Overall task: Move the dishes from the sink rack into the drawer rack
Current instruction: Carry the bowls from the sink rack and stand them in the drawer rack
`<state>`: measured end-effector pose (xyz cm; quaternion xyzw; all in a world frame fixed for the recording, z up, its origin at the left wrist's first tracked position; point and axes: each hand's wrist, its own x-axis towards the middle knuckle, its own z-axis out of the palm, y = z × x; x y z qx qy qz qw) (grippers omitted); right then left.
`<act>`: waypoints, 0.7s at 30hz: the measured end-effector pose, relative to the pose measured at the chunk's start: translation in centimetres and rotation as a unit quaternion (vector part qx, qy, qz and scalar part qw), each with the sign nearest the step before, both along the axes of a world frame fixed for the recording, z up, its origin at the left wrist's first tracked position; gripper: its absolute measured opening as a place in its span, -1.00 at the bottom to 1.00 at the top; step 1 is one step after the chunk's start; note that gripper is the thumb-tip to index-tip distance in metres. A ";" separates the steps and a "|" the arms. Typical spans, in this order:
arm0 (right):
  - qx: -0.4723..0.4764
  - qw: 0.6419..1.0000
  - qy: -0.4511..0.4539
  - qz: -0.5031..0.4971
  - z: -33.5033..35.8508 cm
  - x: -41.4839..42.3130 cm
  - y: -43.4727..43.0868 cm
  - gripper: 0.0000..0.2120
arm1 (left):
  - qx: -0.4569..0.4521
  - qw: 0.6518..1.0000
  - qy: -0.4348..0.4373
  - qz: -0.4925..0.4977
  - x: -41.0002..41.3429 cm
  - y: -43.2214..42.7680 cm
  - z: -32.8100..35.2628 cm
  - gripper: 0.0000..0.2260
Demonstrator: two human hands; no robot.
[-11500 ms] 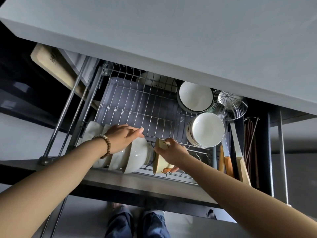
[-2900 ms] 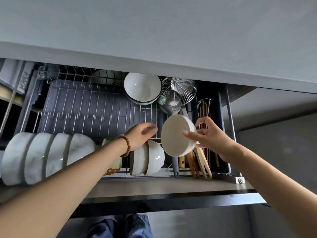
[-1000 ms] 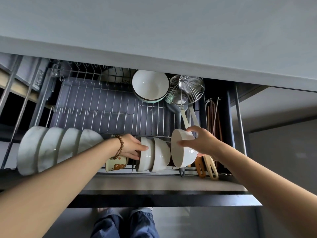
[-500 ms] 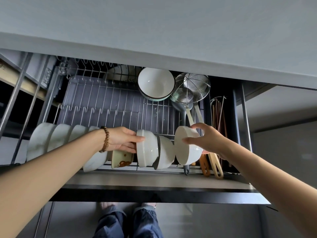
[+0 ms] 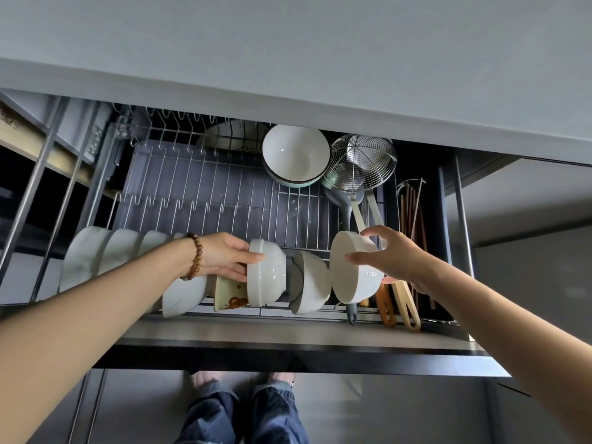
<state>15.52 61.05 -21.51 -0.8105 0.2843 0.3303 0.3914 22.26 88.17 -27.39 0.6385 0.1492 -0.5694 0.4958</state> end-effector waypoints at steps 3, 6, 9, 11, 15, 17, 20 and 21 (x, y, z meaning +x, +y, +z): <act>-0.002 1.000 -0.003 0.002 0.0 -0.1 0.0 -0.38 | -0.007 1.000 -0.003 -0.021 -0.3 -0.8 -0.2 -0.84; -0.003 1.000 -0.004 0.003 0.0 0.0 0.0 -0.37 | -0.022 0.998 0.009 -0.054 -0.6 -0.9 -0.5 -0.83; 0.001 1.000 -0.006 0.000 0.0 -0.1 0.0 -0.36 | -0.028 0.998 0.014 -0.057 -1.0 -0.8 -0.8 -0.89; 0.002 1.000 -0.006 -0.004 -0.1 -0.2 0.0 -0.35 | -0.025 0.999 0.009 -0.047 -1.1 -0.8 -1.0 -0.91; 0.000 1.000 -0.008 -0.002 -0.1 -0.2 0.0 -0.36 | -0.014 1.000 0.003 -0.012 -1.1 -1.1 -0.9 -0.90; -0.001 1.000 -0.008 0.000 0.0 -0.3 0.0 -0.36 | -0.009 1.000 -0.004 0.017 -1.0 -1.1 -0.9 -0.88; 0.001 1.000 -0.009 -0.005 0.0 -0.3 0.0 -0.37 | -0.005 1.000 -0.009 0.015 -0.9 -1.2 -0.8 -0.83; 0.003 1.000 -0.010 -0.007 0.1 -0.3 -0.1 -0.37 | -0.004 1.000 -0.010 0.006 -0.9 -1.3 -0.7 -0.84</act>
